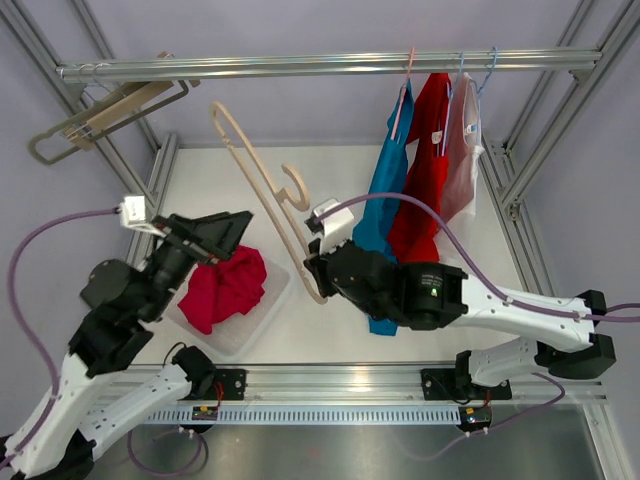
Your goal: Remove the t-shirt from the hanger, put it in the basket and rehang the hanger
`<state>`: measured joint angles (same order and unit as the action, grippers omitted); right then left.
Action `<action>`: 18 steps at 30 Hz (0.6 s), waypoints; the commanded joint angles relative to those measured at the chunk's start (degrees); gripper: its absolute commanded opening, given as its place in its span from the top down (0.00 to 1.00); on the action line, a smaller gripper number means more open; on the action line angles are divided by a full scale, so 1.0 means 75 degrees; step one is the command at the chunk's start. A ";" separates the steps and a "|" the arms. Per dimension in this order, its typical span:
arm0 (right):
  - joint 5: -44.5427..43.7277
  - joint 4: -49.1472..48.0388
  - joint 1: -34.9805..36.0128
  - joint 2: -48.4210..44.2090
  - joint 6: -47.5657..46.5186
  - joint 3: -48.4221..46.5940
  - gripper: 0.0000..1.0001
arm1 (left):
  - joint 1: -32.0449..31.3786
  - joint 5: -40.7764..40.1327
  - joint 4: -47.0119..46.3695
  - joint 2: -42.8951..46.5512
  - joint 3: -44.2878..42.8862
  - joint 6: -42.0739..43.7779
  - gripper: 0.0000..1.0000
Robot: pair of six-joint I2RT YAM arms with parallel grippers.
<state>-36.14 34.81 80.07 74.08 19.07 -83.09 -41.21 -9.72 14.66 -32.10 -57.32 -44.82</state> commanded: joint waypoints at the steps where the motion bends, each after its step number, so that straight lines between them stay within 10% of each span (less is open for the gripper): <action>1: -0.0725 0.1226 -0.0444 0.0608 0.0083 -0.1490 1.00 | 0.0034 -0.1538 0.1886 0.1020 -0.0257 0.1720 0.01; 13: 0.1231 0.4005 -0.3023 0.5176 -0.0434 -0.7808 1.00 | 0.0022 -0.0698 0.2441 0.2322 0.1818 0.2425 0.01; 18: 0.0953 0.3860 -0.2477 0.4587 -0.0199 -0.6231 1.00 | 0.0022 -0.0380 0.2441 0.2463 0.1912 0.2589 0.01</action>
<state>-27.73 58.89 58.59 113.30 16.93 -138.78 -41.12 -15.20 35.03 -15.03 -42.37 -27.73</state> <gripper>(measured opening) 0.068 0.988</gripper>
